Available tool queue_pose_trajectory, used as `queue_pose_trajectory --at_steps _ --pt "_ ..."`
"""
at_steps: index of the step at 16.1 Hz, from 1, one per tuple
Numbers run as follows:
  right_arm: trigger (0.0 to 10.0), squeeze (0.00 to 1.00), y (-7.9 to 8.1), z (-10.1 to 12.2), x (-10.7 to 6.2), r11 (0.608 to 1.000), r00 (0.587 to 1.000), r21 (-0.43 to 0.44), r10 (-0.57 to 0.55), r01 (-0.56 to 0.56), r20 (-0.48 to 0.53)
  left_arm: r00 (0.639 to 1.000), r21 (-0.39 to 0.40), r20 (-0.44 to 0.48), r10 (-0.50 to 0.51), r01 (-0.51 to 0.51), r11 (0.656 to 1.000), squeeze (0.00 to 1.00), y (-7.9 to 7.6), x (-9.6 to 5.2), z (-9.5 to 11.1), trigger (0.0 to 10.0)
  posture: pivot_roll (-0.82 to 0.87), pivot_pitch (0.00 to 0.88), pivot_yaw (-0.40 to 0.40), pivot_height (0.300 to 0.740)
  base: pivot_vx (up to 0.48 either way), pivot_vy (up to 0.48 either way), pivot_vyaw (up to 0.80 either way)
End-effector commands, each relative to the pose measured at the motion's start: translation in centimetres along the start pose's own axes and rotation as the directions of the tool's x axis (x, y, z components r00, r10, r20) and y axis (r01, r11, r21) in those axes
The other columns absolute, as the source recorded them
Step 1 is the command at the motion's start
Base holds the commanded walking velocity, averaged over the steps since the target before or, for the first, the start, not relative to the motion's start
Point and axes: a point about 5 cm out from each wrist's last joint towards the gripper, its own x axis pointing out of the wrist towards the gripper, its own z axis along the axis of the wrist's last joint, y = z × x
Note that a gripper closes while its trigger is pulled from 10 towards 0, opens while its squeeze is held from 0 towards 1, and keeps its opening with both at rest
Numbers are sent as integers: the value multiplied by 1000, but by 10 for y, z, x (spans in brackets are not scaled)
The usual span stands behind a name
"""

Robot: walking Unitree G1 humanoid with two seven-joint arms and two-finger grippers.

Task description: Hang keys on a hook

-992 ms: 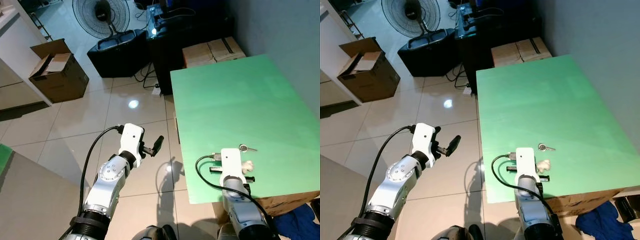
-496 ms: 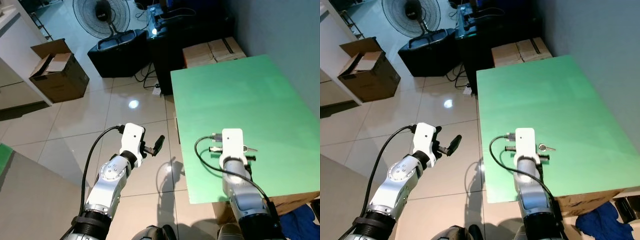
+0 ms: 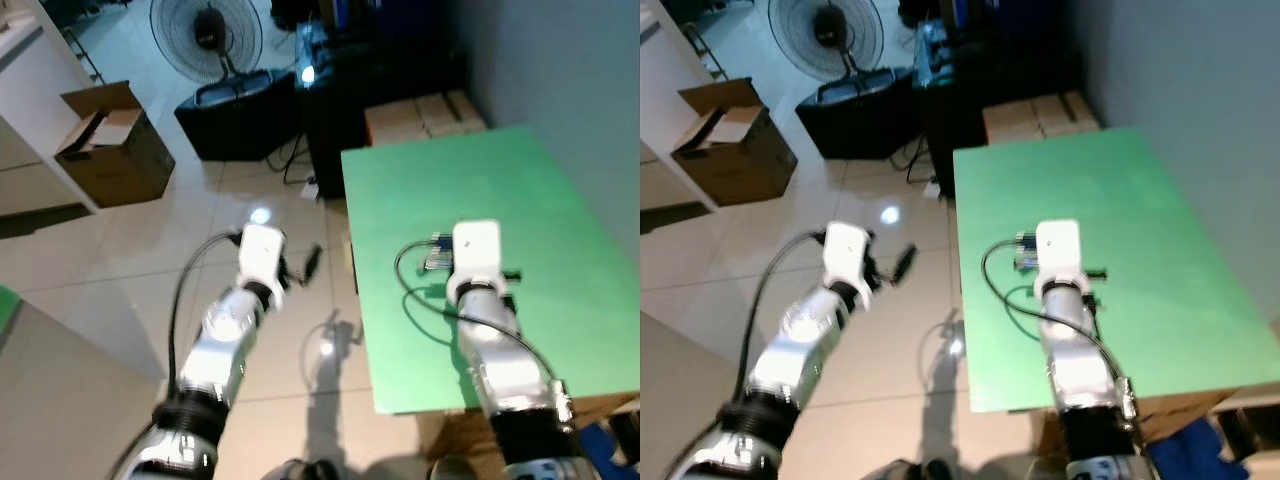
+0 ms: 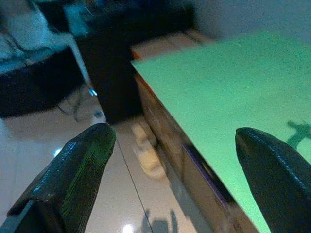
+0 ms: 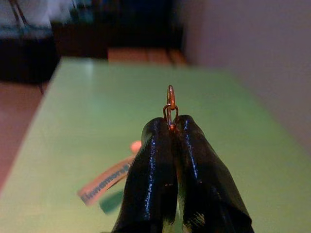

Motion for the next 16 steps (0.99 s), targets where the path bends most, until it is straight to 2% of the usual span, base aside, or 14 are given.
queue_pose_trajectory --at_steps 1,3,6,7,9,11,12,13,14,15,16 --pt "0 0 5 13 1 999 998 21 29 -31 57 998 -4 2 57 -57 998 0 13 -2 0 10000 -226 0 160 740 0 0 0" --pt "0 0 2 16 0 998 995 16 57 -59 85 993 -9 12 120 -120 993 0 25 -2 1 10000 -200 0 125 740 0 0 0" --pt "0 0 -4 9 -13 994 986 13 109 -112 128 967 -34 24 253 -252 967 0 55 -11 1 10000 -146 0 79 740 0 0 0" --pt "0 0 -6 3 -15 993 986 23 112 -116 124 956 -40 26 293 -292 956 0 65 -16 1 10000 -135 0 71 740 0 0 0" --pt "0 0 -1 -14 -16 989 984 35 143 -147 104 920 -120 -8 391 -389 913 0 87 -34 -10 10000 -125 0 53 740 0 0 0" --pt "0 0 6 -26 -13 981 978 4 194 -194 78 909 -150 -52 415 -418 896 0 86 -43 -28 10000 -132 0 15 740 0 0 0" --pt "0 0 6 -36 -12 974 974 -7 225 -225 42 911 -171 -82 405 -413 894 0 77 -45 -41 10000 -140 0 -26 740 0 0 0" --pt "0 0 2 -51 -12 966 966 -26 258 -259 -26 917 -214 -135 375 -397 893 0 58 -47 -61 10000 -151 0 -51 740 0 0 0" --pt "0 0 1 -53 -13 964 964 -32 263 -264 -29 919 -222 -141 369 -392 893 0 54 -47 -63 10000 -151 0 -51 740 0 0 0" --pt "0 0 -3 -53 -12 964 965 -31 261 -262 -32 927 -235 -159 339 -369 899 0 42 -47 -70 10000 -160 0 -43 740 0 0 0" --pt "0 0 -4 -50 -11 965 966 -28 259 -259 -20 931 -237 -163 326 -357 903 0 37 -47 -71 10000 -164 0 -39 740 0 0 0"
